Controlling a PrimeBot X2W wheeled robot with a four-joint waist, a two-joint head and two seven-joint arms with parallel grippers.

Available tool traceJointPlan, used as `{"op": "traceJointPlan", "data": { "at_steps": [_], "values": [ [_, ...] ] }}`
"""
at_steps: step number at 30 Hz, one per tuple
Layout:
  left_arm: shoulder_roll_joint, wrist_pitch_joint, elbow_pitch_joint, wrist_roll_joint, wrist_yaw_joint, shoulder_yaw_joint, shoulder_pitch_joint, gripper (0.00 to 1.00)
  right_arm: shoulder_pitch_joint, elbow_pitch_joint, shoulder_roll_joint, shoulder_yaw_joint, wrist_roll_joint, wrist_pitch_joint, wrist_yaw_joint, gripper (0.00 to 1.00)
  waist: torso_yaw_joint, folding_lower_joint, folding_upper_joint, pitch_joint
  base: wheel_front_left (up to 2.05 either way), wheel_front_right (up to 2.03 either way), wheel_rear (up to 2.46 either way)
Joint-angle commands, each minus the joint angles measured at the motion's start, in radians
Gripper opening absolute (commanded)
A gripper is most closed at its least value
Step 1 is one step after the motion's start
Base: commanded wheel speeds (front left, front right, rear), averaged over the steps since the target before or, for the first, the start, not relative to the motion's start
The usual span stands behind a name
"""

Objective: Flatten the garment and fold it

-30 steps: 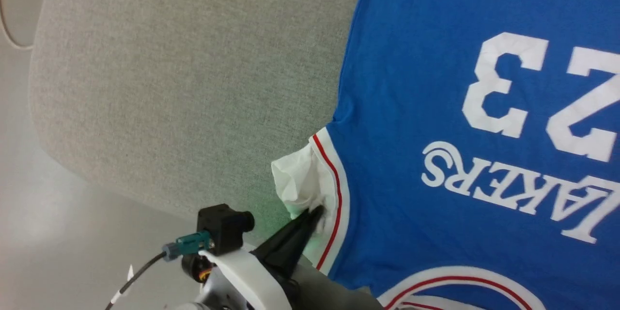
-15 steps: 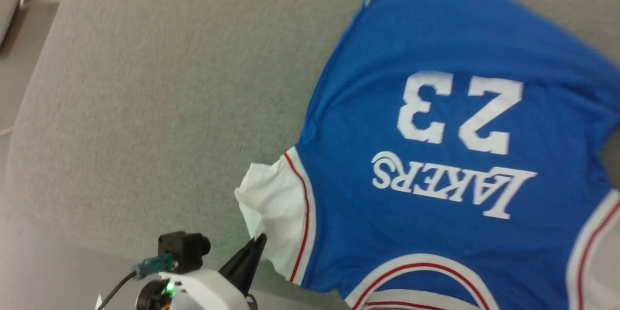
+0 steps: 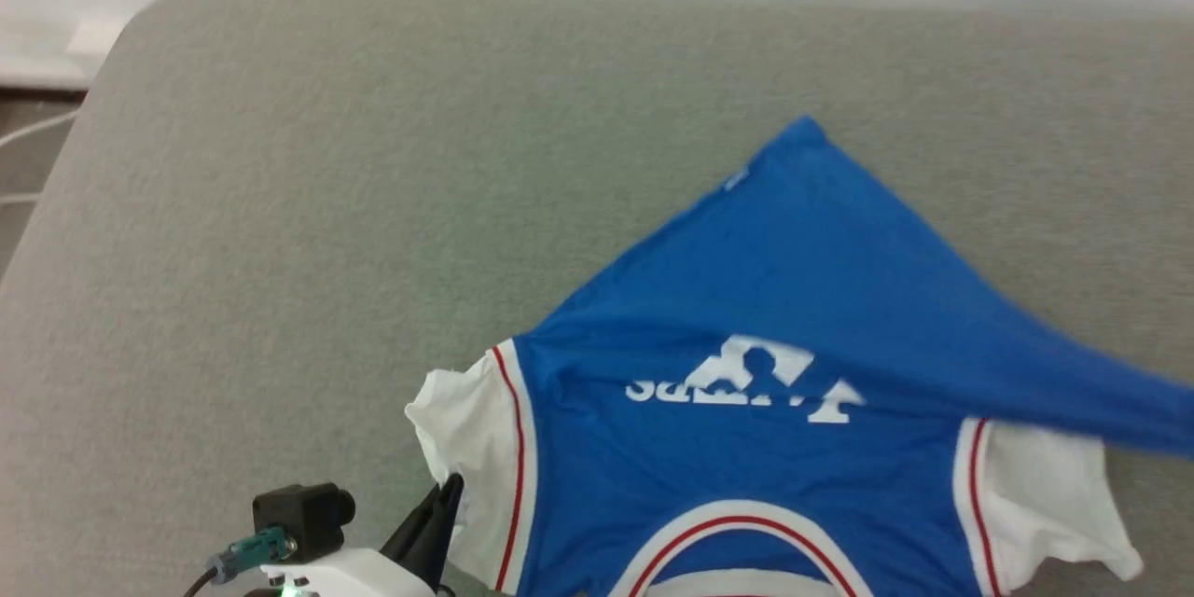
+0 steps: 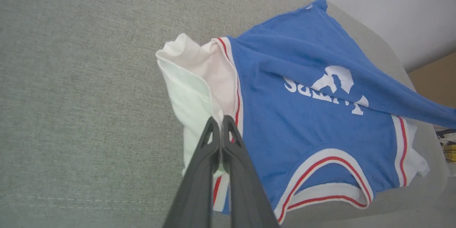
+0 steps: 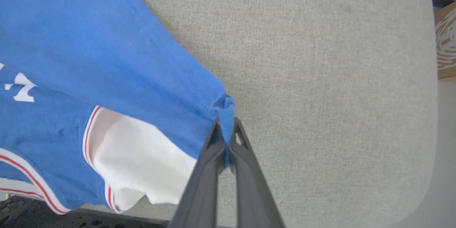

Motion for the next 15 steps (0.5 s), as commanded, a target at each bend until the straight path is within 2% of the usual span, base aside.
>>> {"op": "traceJointPlan", "data": {
  "at_steps": [1, 6, 12, 13, 14, 15],
  "values": [
    [-0.006, -0.009, -0.001, -0.006, 0.008, 0.005, 0.005, 0.0, 0.034, -0.023, 0.022, -0.017, -0.015, 0.011, -0.002, 0.0, -0.049, 0.0002, 0.0, -0.046, 0.0, 0.0, 0.0],
    [-0.016, -0.019, 0.005, -0.01, 0.009, 0.006, -0.005, 0.0, 0.155, -0.091, 0.121, -0.058, -0.043, 0.058, -0.002, 0.0, -0.05, 0.0002, 0.0, -0.027, 0.0, 0.0, 0.0],
    [-0.026, -0.026, 0.016, -0.007, 0.01, 0.005, -0.03, 0.0, 0.188, -0.062, 0.165, -0.043, -0.062, 0.067, -0.002, 0.0, -0.04, 0.0002, 0.0, -0.015, 0.0, 0.0, 0.0],
    [-0.026, -0.026, 0.017, -0.007, 0.01, 0.004, -0.033, 0.0, 0.18, -0.058, 0.165, -0.045, -0.065, 0.067, -0.002, 0.07, -0.038, 0.0002, 0.0, -0.013, 0.0, 0.0, 0.0],
    [-0.027, -0.026, 0.017, -0.007, 0.01, 0.003, -0.036, 0.0, 0.168, -0.058, 0.159, -0.047, -0.074, 0.062, -0.002, 0.92, -0.035, 0.0002, 0.0, -0.012, 0.0, 0.0, 0.0],
    [-0.028, -0.026, 0.017, -0.006, 0.009, 0.002, -0.038, 0.0, 0.153, -0.06, 0.152, -0.047, -0.081, 0.056, -0.002, 1.0, -0.032, 0.0002, 0.0, -0.01, 0.0, 0.0, 0.0]
  ]
}}
